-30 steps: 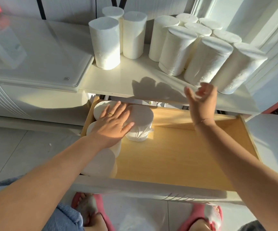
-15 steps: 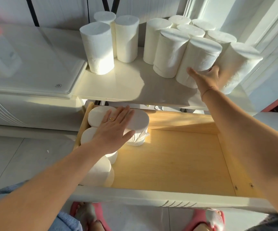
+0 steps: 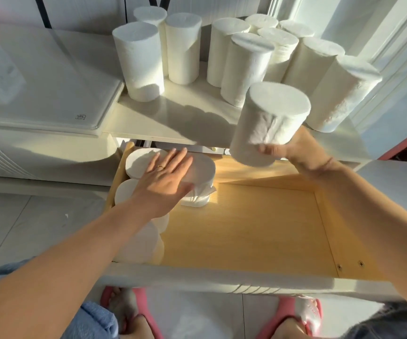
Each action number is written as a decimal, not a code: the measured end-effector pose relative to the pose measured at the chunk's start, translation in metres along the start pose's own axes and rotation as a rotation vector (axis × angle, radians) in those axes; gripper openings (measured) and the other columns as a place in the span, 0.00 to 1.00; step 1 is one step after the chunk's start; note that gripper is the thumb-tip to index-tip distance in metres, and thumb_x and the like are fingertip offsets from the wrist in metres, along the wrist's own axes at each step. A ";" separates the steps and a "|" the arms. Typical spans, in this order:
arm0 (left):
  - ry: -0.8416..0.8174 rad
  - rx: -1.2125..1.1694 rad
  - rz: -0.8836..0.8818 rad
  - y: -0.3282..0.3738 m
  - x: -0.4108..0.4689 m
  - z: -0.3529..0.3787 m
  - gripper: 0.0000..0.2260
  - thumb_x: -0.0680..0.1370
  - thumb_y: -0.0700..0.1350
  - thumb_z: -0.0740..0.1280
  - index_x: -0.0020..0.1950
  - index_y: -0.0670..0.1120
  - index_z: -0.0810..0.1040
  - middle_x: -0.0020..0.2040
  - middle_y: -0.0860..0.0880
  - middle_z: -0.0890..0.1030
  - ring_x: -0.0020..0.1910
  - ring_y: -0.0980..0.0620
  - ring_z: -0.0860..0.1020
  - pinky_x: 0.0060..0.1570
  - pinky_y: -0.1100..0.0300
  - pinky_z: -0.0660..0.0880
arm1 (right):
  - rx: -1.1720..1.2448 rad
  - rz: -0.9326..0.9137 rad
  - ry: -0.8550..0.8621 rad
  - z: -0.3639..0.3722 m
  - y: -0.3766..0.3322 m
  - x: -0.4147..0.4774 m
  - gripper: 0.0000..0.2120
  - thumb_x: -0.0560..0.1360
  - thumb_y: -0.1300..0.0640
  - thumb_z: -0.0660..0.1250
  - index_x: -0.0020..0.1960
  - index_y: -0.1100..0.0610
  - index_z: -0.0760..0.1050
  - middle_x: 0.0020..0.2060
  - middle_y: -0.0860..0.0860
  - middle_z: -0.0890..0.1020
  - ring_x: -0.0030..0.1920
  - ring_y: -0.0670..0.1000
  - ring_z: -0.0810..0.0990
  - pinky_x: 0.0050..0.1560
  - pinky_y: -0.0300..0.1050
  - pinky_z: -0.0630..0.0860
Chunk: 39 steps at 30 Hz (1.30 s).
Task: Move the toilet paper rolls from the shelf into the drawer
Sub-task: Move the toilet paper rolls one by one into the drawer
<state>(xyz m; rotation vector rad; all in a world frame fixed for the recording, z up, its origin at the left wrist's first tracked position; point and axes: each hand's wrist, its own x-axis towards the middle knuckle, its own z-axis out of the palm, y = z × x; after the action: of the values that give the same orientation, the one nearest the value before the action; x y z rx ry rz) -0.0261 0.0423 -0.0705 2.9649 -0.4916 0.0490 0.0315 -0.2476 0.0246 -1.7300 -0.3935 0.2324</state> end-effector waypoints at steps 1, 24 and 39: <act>0.012 0.013 -0.006 0.001 0.001 0.001 0.29 0.78 0.62 0.47 0.76 0.53 0.47 0.78 0.54 0.45 0.76 0.54 0.42 0.72 0.53 0.35 | -0.014 0.022 -0.062 0.004 0.002 -0.013 0.39 0.59 0.56 0.81 0.68 0.56 0.71 0.61 0.51 0.81 0.63 0.50 0.78 0.62 0.43 0.76; -0.029 -0.083 0.007 0.000 0.000 -0.005 0.32 0.75 0.66 0.44 0.76 0.55 0.45 0.77 0.58 0.43 0.75 0.58 0.40 0.71 0.55 0.33 | 0.183 0.881 -0.520 0.001 0.078 -0.064 0.49 0.57 0.38 0.79 0.73 0.50 0.63 0.70 0.52 0.70 0.62 0.60 0.79 0.62 0.52 0.78; -0.063 -0.067 0.018 0.000 0.000 -0.007 0.38 0.69 0.69 0.34 0.76 0.54 0.46 0.77 0.56 0.44 0.75 0.56 0.42 0.72 0.53 0.35 | 0.527 0.892 -0.147 0.131 0.057 -0.055 0.31 0.70 0.57 0.74 0.69 0.57 0.66 0.66 0.63 0.72 0.62 0.61 0.77 0.50 0.52 0.82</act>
<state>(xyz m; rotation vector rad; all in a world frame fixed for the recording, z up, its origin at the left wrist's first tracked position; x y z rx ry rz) -0.0258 0.0434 -0.0635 2.9040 -0.5174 -0.0581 -0.0594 -0.1584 -0.0605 -1.2623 0.3470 1.0121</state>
